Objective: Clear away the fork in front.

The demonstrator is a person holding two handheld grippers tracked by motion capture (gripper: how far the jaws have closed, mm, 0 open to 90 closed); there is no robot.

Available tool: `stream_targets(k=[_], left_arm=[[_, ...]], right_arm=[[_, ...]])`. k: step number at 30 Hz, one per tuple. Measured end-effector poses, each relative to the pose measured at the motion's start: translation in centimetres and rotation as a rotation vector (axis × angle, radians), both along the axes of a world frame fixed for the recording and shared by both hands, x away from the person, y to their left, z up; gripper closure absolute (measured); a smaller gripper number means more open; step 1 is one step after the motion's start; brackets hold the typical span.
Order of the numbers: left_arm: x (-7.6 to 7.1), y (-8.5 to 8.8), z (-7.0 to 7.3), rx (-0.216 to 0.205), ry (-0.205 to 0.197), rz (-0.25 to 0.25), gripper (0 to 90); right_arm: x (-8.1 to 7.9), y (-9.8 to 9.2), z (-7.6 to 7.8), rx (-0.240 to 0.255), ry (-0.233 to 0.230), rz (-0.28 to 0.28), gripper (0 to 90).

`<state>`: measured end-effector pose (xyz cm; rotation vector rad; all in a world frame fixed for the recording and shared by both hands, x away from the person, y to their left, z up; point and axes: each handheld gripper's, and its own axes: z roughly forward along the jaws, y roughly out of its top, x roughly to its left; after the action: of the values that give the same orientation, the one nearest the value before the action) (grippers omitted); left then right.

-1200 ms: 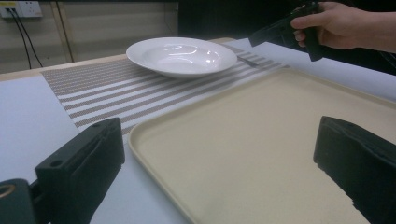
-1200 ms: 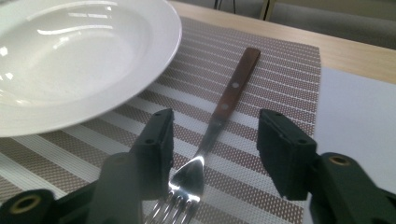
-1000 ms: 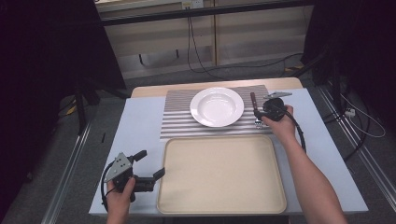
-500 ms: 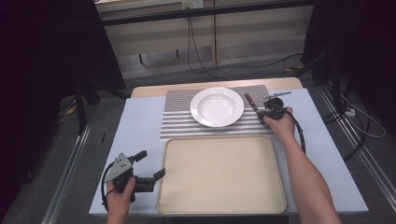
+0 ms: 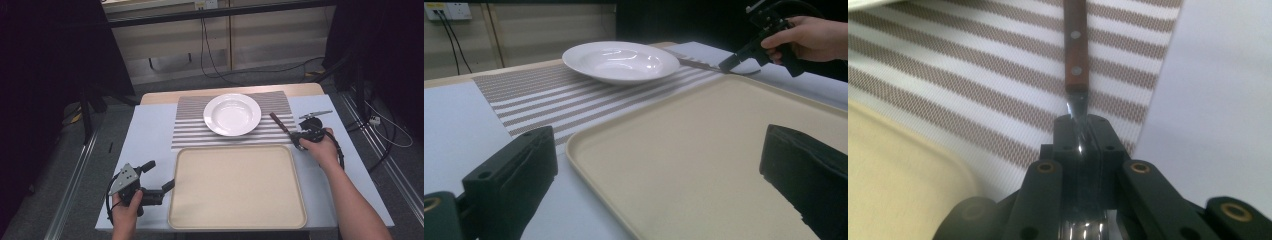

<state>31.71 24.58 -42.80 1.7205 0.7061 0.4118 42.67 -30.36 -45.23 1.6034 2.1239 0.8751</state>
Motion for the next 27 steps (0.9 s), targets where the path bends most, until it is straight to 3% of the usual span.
stream_targets(k=[2, 4, 9, 12, 13, 14, 17, 18, 27], left_arm=[[0.0, 0.0, 0.0, 0.003, 0.001, -0.002, 2.3], [0.0, -0.1, 0.0, 0.004, 0.0, -0.004, 2.3], [0.0, 0.0, 0.0, 0.002, 0.0, 0.003, 2.3], [0.1, -0.1, 0.0, -0.001, -0.001, 0.003, 2.3], [0.1, -0.1, 0.0, 0.003, 0.001, 0.003, 2.3], [0.1, -0.1, 0.0, 0.003, 0.001, 0.003, 2.3], [0.1, -0.1, -0.1, 0.004, 0.0, -0.002, 2.3], [0.2, -0.1, -0.1, 0.005, -0.001, -0.003, 2.3], [0.2, -0.4, -0.1, 0.004, 0.004, -0.013, 2.3]], right_arm=[[-0.3, 0.0, 0.0, 0.002, -0.005, -0.002, 73.8], [-0.2, 0.2, 0.2, -0.037, -0.036, 0.0, 67.6], [1.4, 1.0, 0.4, -0.033, -0.066, -0.012, 69.0], [2.3, 1.6, 0.6, -0.029, -0.06, -0.015, 68.9], [3.2, 2.1, 0.6, -0.06, -0.063, -0.001, 70.5], [3.2, 2.1, 0.6, -0.06, -0.063, -0.001, 70.5], [4.2, 2.6, 0.4, -0.066, -0.038, -0.01, 72.4], [4.5, 2.8, 0.1, -0.1, -0.008, -0.008, 75.9], [3.7, 2.7, 0.3, -0.083, 0.013, 0.0, 77.7]])
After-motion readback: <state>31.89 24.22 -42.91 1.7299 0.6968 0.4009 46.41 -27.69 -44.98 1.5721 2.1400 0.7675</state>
